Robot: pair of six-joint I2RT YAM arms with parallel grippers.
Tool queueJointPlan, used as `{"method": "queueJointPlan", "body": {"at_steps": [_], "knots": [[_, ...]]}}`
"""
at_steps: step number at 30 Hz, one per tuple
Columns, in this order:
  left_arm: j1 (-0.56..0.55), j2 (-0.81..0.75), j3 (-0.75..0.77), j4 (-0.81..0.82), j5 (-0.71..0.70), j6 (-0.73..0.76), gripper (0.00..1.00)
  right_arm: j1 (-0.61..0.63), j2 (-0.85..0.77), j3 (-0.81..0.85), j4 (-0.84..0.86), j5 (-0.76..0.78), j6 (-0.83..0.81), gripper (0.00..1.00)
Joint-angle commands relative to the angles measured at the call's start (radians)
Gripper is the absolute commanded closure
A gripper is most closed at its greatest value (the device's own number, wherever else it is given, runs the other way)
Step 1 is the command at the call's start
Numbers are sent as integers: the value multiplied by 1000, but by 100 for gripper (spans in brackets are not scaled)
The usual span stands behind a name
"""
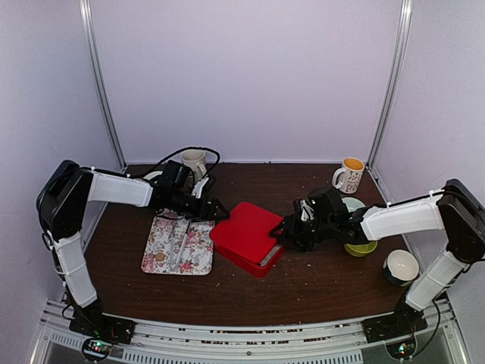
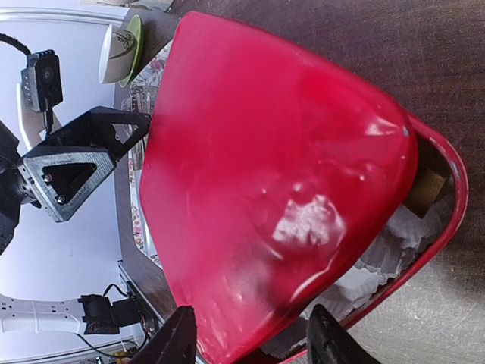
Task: Pack the chocolate
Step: Pick up the box lid from the packing box.
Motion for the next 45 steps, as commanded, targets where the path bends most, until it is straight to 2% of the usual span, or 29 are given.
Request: {"method": "queueJointPlan", "body": {"at_steps": [1, 11, 17, 22, 27, 36, 45], "knots": [[0, 24, 26, 45, 48, 11, 21, 2, 18, 35, -29, 20, 7, 50], [0, 29, 38, 31, 52, 15, 22, 3, 14, 55, -61, 38, -9, 50], [1, 42, 43, 23, 45, 14, 21, 15, 16, 75, -105, 60, -32, 43], [0, 77, 62, 15, 64, 2, 21, 21, 39, 85, -106, 47, -19, 42], [0, 83, 56, 42, 89, -13, 27, 25, 55, 111, -119, 37, -16, 43], [1, 80, 47, 38, 92, -10, 48, 27, 103, 138, -46, 19, 33, 45], [1, 66, 47, 29, 95, -16, 51, 24, 136, 129, 89, -6, 86, 51]]}}
